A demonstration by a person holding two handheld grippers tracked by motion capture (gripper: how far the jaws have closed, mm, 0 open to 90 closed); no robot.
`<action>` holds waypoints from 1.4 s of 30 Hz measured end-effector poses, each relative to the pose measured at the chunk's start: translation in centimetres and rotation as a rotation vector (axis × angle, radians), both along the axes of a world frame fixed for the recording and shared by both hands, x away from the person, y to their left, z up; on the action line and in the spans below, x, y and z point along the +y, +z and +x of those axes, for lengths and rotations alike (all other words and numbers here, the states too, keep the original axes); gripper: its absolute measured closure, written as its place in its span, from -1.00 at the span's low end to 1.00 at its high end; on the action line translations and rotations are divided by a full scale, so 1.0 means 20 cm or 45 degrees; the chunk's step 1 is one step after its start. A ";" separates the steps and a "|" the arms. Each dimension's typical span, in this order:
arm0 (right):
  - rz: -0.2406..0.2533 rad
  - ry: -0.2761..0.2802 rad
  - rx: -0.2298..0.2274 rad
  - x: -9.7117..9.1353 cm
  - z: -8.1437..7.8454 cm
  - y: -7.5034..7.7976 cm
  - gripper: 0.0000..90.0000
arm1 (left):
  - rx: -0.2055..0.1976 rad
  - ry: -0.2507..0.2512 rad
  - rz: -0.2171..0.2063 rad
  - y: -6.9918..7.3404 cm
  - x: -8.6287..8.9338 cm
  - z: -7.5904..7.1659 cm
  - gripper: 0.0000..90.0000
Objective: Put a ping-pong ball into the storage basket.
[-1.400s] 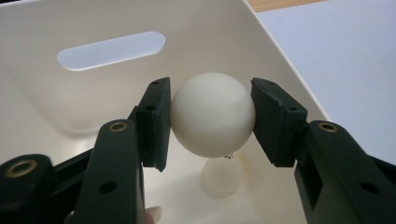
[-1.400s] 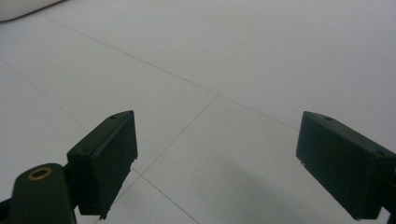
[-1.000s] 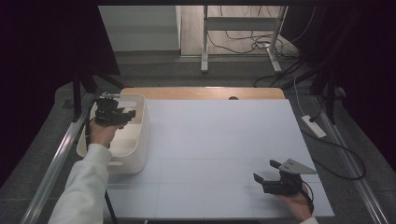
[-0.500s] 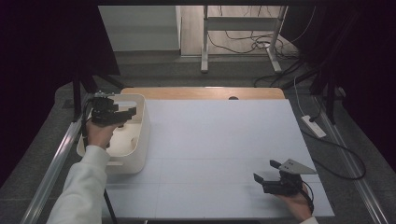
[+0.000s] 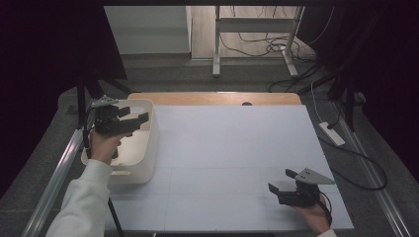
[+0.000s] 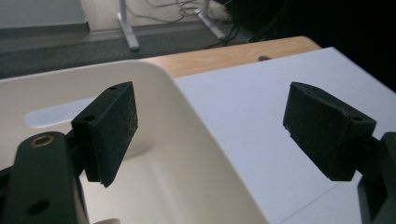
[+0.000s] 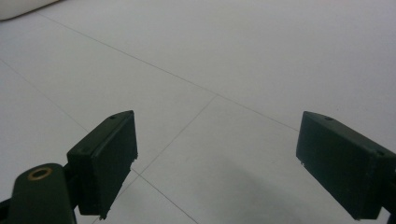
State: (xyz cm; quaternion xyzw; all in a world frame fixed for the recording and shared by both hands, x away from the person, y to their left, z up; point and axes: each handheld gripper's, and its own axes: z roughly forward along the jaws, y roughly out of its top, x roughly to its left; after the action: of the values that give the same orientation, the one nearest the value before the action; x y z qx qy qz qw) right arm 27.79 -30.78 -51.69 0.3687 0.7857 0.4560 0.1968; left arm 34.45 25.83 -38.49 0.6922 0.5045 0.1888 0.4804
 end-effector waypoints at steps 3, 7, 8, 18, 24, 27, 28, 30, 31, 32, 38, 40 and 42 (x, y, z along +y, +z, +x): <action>0.001 -0.002 -0.001 0.00 0.00 0.00 -0.72 | -0.018 -0.039 -0.026 0.01 -0.01 -0.03 -0.60; 0.008 -0.005 -0.002 0.00 0.01 0.00 -0.72 | -0.034 -0.080 -0.052 0.00 -0.03 -0.05 -0.61; 0.010 -0.008 -0.003 -0.01 0.01 0.00 -0.72 | -0.030 -0.091 -0.060 0.00 -0.04 -0.06 -0.61; 0.022 -0.022 0.006 -0.03 0.01 -0.01 -0.72 | -0.058 -0.158 -0.080 0.00 -0.10 -0.08 -0.61; 0.012 -0.018 0.006 -0.02 0.01 -0.01 -0.73 | -0.073 -0.180 -0.085 0.01 -0.14 -0.11 -0.63; 0.016 -0.021 0.007 -0.03 0.01 -0.01 -0.73 | -0.073 -0.203 -0.090 0.01 -0.15 -0.12 -0.64; 0.016 -0.021 0.005 -0.03 0.01 -0.01 -0.72 | -0.078 -0.214 -0.089 0.01 -0.16 -0.13 -0.64; 0.014 -0.018 0.005 -0.02 0.01 -0.01 -0.73 | -0.090 -0.234 -0.086 0.02 -0.18 -0.15 -0.64; 0.016 -0.014 0.004 -0.02 0.01 0.00 -0.73 | -0.096 -0.247 -0.085 0.02 -0.19 -0.16 -0.64; 0.016 -0.013 0.001 -0.02 0.00 0.00 -0.72 | -0.100 -0.260 -0.083 0.02 -0.20 -0.17 -0.64; 0.019 0.000 -0.006 -0.02 0.00 0.00 -0.73 | -0.124 -0.308 -0.066 0.02 -0.26 -0.20 -0.66; 0.020 0.000 -0.006 -0.02 0.00 0.00 -0.73 | -0.129 -0.327 -0.071 0.02 -0.28 -0.21 -0.67; 0.024 -0.001 -0.006 -0.02 0.00 0.00 -0.73 | -0.133 -0.341 -0.067 0.02 -0.30 -0.22 -0.68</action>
State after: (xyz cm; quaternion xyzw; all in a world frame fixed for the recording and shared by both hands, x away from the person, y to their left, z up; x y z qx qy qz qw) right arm 27.81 -31.14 -51.65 0.3697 0.7809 0.4642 0.1952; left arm 30.14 19.80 -38.03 0.7298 0.3866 0.1455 0.5447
